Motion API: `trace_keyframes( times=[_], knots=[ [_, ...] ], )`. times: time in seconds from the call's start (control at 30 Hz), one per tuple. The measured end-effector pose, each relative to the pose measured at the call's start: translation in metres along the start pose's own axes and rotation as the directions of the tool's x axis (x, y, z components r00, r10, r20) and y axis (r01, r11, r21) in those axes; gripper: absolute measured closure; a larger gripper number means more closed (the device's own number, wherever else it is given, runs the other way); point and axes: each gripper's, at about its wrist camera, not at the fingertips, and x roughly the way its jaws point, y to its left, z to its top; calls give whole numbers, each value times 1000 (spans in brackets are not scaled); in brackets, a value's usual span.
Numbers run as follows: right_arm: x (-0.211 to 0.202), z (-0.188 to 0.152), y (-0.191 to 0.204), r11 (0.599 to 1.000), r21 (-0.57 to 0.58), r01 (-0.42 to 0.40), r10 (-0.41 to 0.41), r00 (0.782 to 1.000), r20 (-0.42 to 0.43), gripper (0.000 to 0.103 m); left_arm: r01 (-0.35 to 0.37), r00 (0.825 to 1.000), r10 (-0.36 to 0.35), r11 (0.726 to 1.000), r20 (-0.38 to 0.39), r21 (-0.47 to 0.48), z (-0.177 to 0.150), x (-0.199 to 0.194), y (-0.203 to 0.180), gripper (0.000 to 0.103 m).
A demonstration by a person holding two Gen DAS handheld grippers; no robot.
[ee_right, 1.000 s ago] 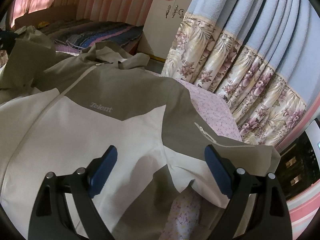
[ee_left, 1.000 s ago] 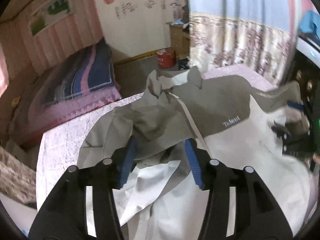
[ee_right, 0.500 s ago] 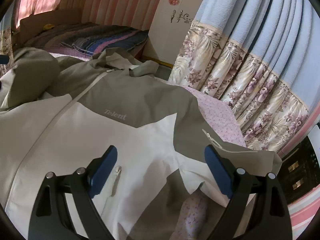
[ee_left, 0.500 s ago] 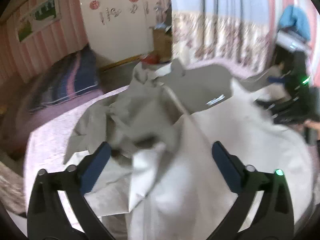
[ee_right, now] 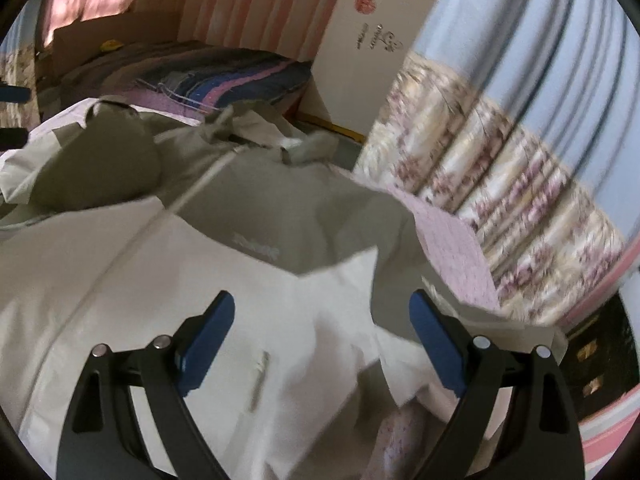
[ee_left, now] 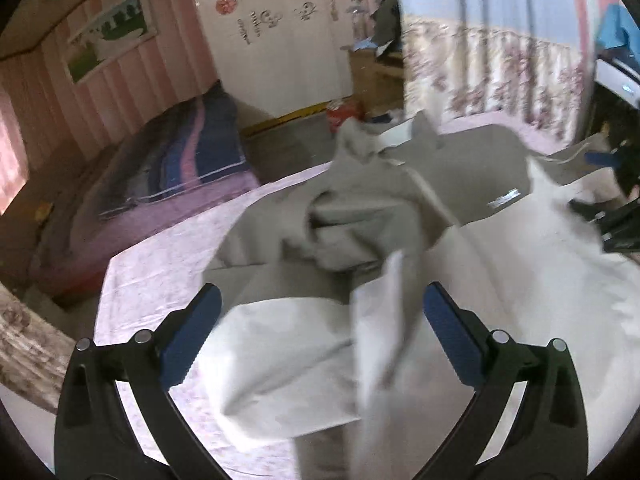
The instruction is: Fold large clothes
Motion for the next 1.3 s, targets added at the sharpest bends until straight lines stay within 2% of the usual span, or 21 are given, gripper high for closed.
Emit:
trace_keyframes(
  times=[0.13, 0.2, 0.47, 0.53, 0.63, 0.67, 0.73, 0.77, 0.8, 0.87, 0.93, 1.07, 1.17, 1.23, 1.27, 1.3],
  knots=[
    [-4, 35, 24, 997, -41, -65, 66, 998, 24, 14, -7, 999, 6, 1000, -54, -23, -10, 16, 23, 3],
    [-5, 56, 42, 993, -79, -92, 95, 995, 34, 14, -37, 998, 36, 999, -56, -13, -17, 20, 30, 3],
    [-9, 128, 121, 963, -239, -126, 151, 985, 88, 14, -89, 993, 84, 995, -83, -54, -44, 25, 67, 3],
    [-5, 139, 140, 951, -279, -133, 161, 984, 78, 14, -107, 991, 100, 992, -92, -72, -51, 24, 78, 3],
    [11, 154, 172, 932, -338, -131, 152, 988, 36, 18, -98, 991, 86, 987, -99, -125, -59, 23, 94, 3],
    [20, 157, 179, 927, -353, -128, 145, 989, 20, 23, -93, 992, 80, 986, -99, -137, -61, 22, 98, 3],
    [41, 158, 192, 912, -382, -151, 138, 989, -61, 64, -92, 992, 77, 984, -100, -153, -64, 21, 104, 3],
    [52, 156, 193, 909, -373, -185, 155, 982, -111, 74, -97, 992, 82, 983, -99, -154, -65, 20, 106, 3],
    [58, 154, 193, 909, -360, -209, 168, 976, -141, 94, -103, 991, 88, 982, -97, -156, -65, 19, 107, 3],
    [64, 148, 186, 914, -348, -210, 168, 975, -148, 99, -103, 992, 89, 981, -89, -163, -65, 17, 108, 3],
    [57, 145, 161, 939, -300, -169, 148, 985, -91, 101, -94, 994, 82, 980, -76, -173, -63, 14, 109, 3],
    [44, 130, 84, 986, -153, -71, 67, 997, -31, 102, -76, 996, 66, 980, -57, -183, -57, 12, 106, 3],
    [33, 89, 22, 999, -23, -32, 30, 997, -67, 102, -60, 997, 51, 980, -55, -188, -53, 17, 101, 3],
    [33, 59, -1, 1000, 10, -2, 3, 991, -131, 101, -40, 998, 31, 983, -54, -181, -52, 22, 95, 3],
    [36, 42, -10, 1000, 28, -8, 13, 983, -183, 97, -34, 998, 25, 984, -56, -175, -51, 25, 92, 3],
    [45, 20, -22, 998, 57, -40, 53, 963, -266, 90, -27, 998, 17, 986, -64, -167, -48, 30, 87, 3]
  ],
)
